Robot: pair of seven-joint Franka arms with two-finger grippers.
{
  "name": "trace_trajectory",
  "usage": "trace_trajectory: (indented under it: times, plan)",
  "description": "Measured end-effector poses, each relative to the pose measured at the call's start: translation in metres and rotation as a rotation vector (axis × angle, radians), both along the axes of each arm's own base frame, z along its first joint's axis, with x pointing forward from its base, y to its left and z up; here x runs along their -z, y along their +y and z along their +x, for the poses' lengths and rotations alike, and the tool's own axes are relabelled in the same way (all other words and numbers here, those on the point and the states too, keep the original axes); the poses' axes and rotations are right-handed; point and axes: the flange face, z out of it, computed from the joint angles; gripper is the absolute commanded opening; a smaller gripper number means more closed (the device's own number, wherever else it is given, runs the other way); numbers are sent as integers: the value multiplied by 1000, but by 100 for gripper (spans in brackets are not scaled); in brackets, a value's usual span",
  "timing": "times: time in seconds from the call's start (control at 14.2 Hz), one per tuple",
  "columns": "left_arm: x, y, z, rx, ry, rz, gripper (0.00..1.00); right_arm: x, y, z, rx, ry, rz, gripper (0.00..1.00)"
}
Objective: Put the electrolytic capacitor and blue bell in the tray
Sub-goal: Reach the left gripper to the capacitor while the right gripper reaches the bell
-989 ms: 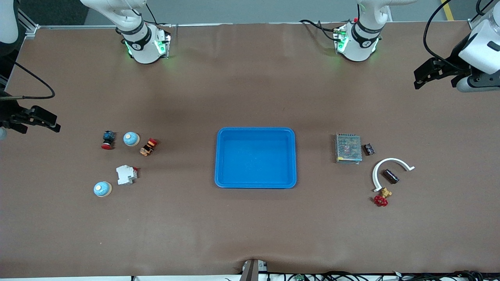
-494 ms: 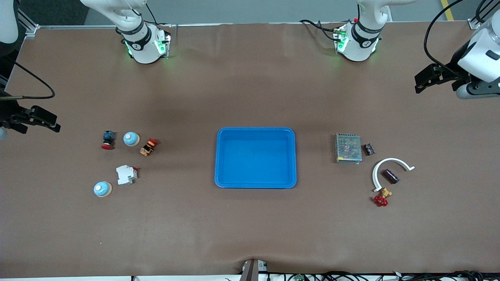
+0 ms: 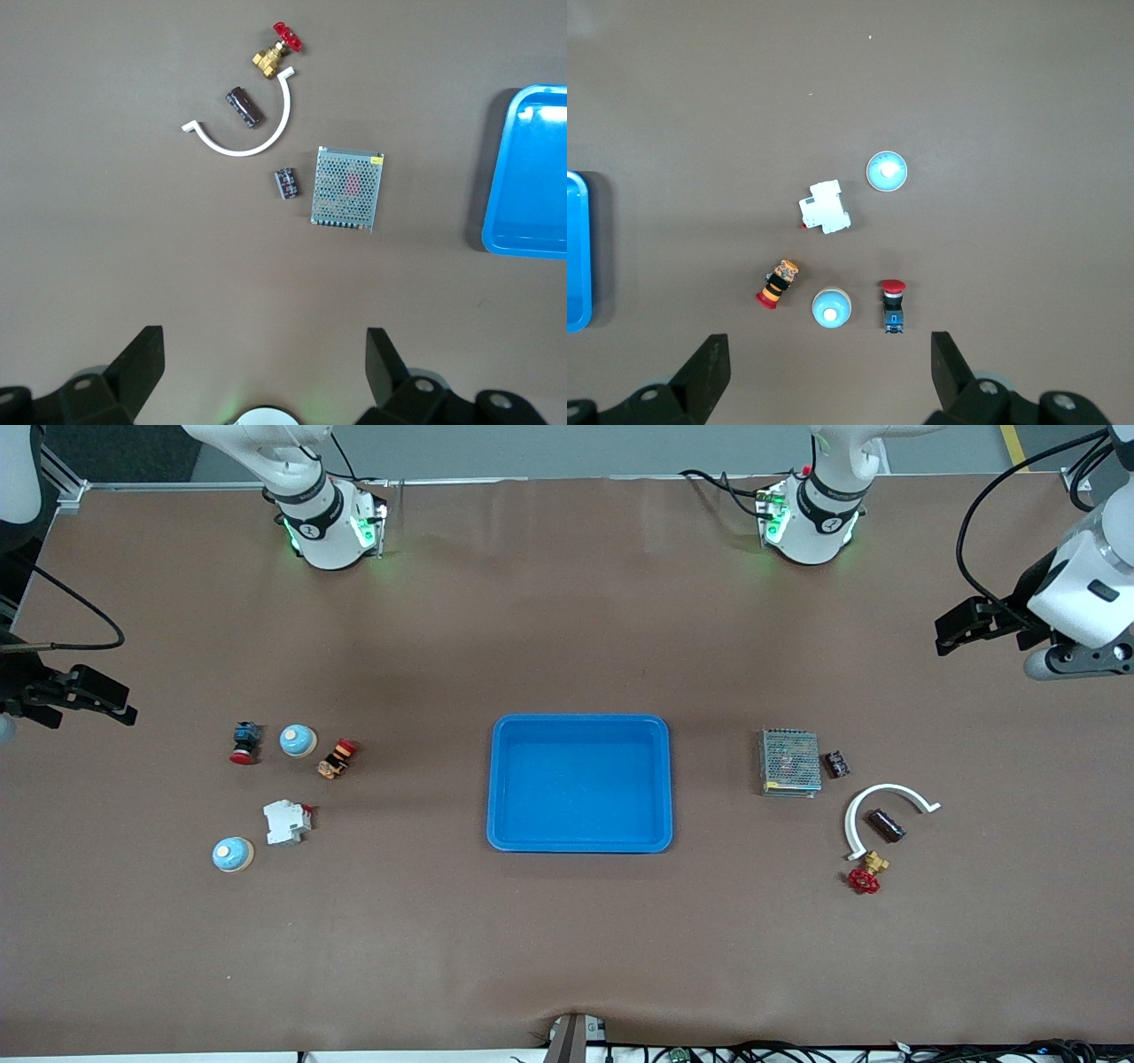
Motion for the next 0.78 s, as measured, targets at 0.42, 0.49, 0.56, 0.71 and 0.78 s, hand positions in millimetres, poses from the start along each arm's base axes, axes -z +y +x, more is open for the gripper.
trace_trajectory:
  times: [0.42, 0.49, 0.56, 0.71, 0.78]
  plan:
    - [49, 12, 22, -19, 22, -5, 100, 0, 0, 0, 0, 0, 0, 100]
    - [65, 13, 26, -21, 31, -6, 100, 0, 0, 0, 0, 1, 0, 100]
    - [84, 16, 29, -30, 39, -6, 100, 1, 1, 0, -1, 2, 0, 100]
    - [123, 27, 31, -65, 47, -6, 100, 6, 4, 1, -7, 11, 1, 100]
    - [142, 31, 31, -91, 50, -5, 100, 12, 8, 3, -15, 22, 2, 100]
